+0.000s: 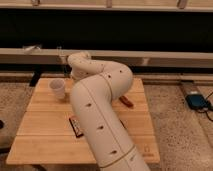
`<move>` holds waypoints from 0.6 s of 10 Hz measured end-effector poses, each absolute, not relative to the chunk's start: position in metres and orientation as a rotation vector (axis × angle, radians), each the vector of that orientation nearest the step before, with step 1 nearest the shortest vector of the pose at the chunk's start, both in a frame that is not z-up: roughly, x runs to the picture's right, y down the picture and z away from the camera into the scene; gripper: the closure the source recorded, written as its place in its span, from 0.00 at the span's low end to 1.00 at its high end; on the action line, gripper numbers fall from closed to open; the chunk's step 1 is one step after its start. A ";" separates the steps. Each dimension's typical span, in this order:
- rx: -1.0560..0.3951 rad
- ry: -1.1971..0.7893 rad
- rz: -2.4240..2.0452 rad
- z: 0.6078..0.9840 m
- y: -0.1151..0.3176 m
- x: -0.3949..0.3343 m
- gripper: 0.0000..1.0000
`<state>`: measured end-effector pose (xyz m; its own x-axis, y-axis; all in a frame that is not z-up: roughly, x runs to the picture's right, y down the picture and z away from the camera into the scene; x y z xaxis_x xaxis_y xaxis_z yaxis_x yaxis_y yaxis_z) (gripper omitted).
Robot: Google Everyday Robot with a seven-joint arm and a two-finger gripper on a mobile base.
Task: Wipe the white sponge on the table
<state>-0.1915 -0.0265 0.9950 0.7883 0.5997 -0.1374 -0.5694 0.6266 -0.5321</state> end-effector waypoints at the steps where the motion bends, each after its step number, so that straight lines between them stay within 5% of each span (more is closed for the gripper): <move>1: -0.591 -0.055 0.671 0.995 -0.026 -0.192 1.00; 6: -0.577 -0.040 0.709 0.994 -0.031 -0.176 1.00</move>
<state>-0.1756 -0.0307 0.9937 0.7650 0.6249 -0.1559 -0.6034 0.6108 -0.5127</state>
